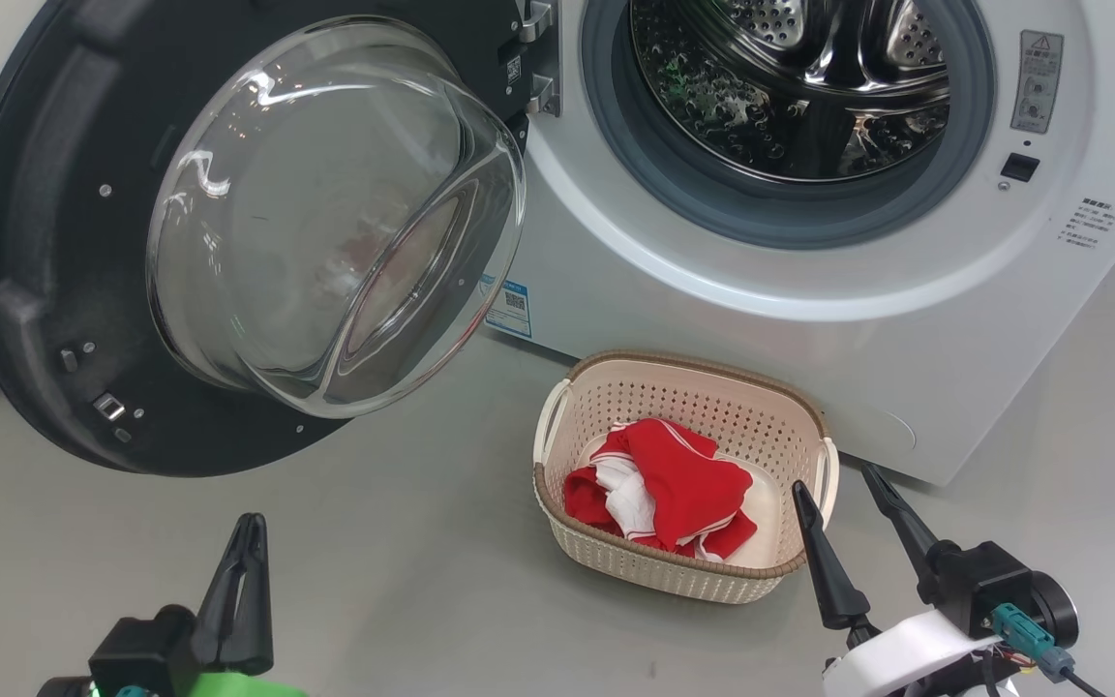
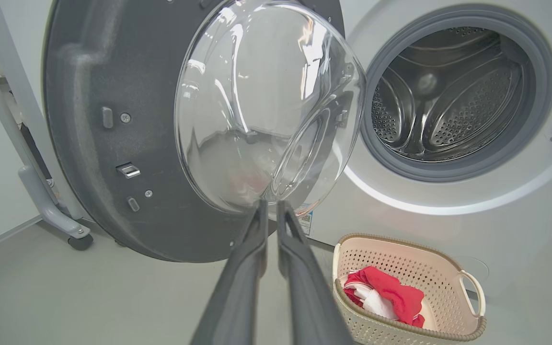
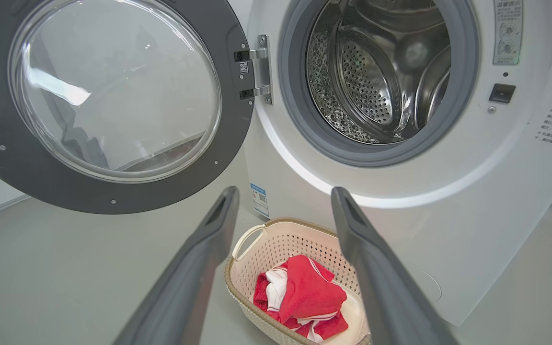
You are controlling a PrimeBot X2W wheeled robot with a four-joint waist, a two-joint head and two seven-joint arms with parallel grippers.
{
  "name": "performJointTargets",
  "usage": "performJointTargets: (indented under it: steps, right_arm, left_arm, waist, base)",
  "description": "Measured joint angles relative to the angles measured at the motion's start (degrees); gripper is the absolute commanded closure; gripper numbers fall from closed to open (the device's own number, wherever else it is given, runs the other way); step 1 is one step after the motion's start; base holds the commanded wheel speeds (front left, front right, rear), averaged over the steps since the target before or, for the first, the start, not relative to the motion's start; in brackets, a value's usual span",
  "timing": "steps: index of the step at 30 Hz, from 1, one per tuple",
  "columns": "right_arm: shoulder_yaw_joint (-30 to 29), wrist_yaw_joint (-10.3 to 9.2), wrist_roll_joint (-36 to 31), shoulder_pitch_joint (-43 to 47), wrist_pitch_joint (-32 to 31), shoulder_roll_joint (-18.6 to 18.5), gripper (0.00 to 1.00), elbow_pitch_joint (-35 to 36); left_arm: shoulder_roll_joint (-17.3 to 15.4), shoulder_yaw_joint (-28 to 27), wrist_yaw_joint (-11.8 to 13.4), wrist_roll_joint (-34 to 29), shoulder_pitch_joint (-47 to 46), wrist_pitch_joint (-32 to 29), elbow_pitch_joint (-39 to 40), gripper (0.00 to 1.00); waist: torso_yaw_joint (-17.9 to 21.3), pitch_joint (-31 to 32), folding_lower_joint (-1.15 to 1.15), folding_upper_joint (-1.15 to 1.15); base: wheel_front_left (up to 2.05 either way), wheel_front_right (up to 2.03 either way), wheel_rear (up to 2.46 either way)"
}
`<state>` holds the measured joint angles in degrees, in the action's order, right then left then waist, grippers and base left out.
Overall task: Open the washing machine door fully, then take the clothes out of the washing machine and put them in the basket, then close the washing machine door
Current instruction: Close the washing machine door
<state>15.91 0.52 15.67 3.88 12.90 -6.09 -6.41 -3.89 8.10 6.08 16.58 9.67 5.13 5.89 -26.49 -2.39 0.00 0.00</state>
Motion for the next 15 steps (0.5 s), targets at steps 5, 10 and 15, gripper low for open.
performJointTargets:
  steps: [5,10,15]
  right_arm:
    - [0.02,0.00,0.00,-0.01,0.00,0.01,0.00,-0.02]
    - [0.21,0.05,0.00,-0.10,0.00,0.02,0.00,-0.03]
    - [0.12,0.04,0.00,-0.23,0.00,0.01,0.00,0.09]
  left_arm:
    - [0.00,0.07,0.00,0.00,0.00,0.00,0.02,1.00]
    - [0.30,0.14,-0.24,3.79,0.01,-0.01,0.53,1.00]
    - [1.02,0.24,-3.44,14.91,0.00,0.01,2.50,1.00]
  waist:
    - [0.04,0.02,0.00,0.00]
    - [0.20,-0.03,0.00,0.00]
    - [0.29,-0.44,0.00,0.00]
  base:
    - [0.00,0.00,0.00]
    - [0.00,0.00,0.00]
    - [0.00,0.00,0.00]
